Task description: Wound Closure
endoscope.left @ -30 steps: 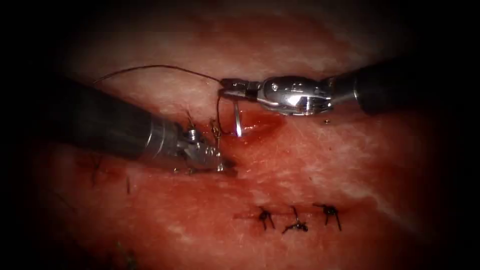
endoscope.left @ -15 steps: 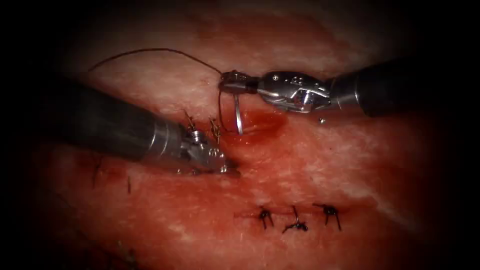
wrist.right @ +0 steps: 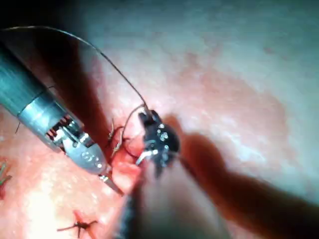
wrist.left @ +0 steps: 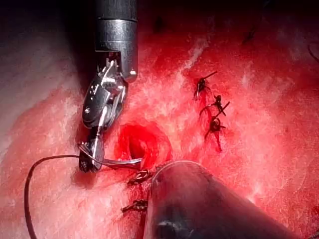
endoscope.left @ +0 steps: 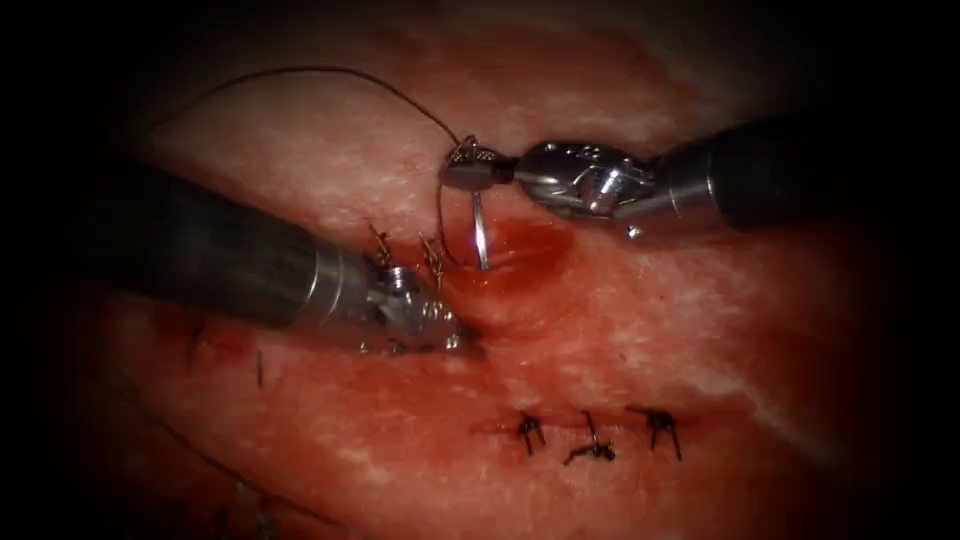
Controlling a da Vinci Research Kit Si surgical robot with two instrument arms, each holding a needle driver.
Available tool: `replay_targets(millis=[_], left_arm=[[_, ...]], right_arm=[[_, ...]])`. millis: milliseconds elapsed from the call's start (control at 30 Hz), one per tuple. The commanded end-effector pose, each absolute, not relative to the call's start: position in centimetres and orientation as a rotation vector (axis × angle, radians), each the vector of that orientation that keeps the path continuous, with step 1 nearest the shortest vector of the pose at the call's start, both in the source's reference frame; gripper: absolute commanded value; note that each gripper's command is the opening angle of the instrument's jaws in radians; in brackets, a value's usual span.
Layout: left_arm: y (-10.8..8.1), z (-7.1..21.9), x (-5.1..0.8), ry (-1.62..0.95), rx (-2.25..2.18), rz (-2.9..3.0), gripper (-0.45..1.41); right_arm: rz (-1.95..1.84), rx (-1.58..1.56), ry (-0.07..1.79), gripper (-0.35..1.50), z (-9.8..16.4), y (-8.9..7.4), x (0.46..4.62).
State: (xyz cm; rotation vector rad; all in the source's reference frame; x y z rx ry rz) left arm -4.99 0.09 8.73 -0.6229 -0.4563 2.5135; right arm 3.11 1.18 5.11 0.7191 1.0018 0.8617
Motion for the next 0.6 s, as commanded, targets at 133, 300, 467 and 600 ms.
replay_targets(millis=[133,300,467,600], left_arm=[[0.03,8.80,-5.03,-0.458,-0.623,2.516,-0.10],[0.03,8.82,-5.03,-0.456,-0.624,2.517,-0.10],[0.04,8.83,-5.01,-0.457,-0.625,2.518,-0.08],[0.04,8.83,-5.00,-0.457,-0.625,2.519,-0.08]], right_arm=[[0.941,0.814,0.953,-0.35,5.14,1.12,3.20],[0.979,0.887,0.898,-0.35,5.13,1.09,3.20],[0.979,0.967,0.799,-0.35,5.10,0.98,3.19],[0.982,1.009,0.744,-0.35,5.09,0.90,3.19]])
